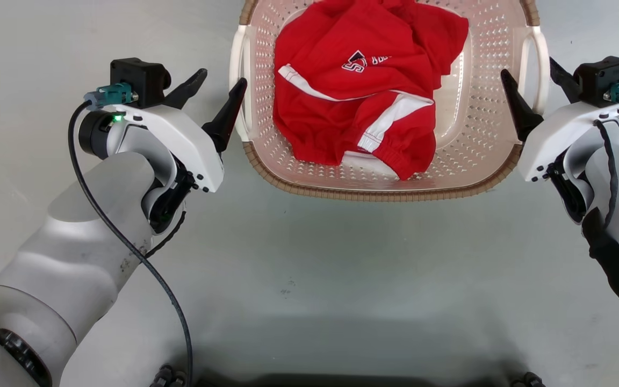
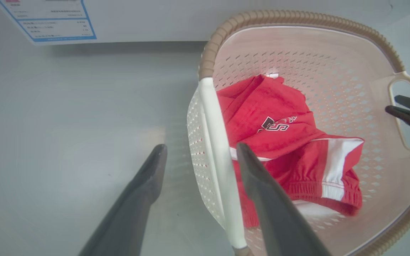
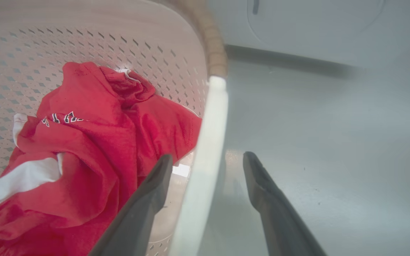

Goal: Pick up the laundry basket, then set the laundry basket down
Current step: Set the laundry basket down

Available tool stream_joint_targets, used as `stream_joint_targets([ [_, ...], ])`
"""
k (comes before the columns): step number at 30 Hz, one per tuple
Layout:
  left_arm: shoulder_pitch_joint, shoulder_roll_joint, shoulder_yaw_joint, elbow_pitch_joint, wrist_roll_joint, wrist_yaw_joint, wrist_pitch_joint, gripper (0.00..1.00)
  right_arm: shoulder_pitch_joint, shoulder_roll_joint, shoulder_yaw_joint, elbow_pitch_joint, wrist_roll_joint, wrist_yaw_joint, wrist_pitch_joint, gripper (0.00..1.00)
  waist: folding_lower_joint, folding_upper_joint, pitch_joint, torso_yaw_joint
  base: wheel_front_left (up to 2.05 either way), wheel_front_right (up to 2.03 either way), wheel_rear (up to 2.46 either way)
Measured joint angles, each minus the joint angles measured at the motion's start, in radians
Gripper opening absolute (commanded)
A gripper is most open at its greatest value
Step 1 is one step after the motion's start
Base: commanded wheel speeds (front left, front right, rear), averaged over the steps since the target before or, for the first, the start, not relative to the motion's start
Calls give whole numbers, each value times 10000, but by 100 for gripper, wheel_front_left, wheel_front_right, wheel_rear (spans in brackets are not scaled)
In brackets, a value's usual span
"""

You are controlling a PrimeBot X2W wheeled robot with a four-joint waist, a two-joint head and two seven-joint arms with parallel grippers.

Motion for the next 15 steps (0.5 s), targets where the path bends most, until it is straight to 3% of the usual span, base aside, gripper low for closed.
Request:
stream_joint_targets([
  [15, 669, 6, 226, 107, -278, 0, 0, 100, 82, 75, 173, 140, 207, 0, 0, 100, 1, 0, -956, -19, 0, 0, 0],
])
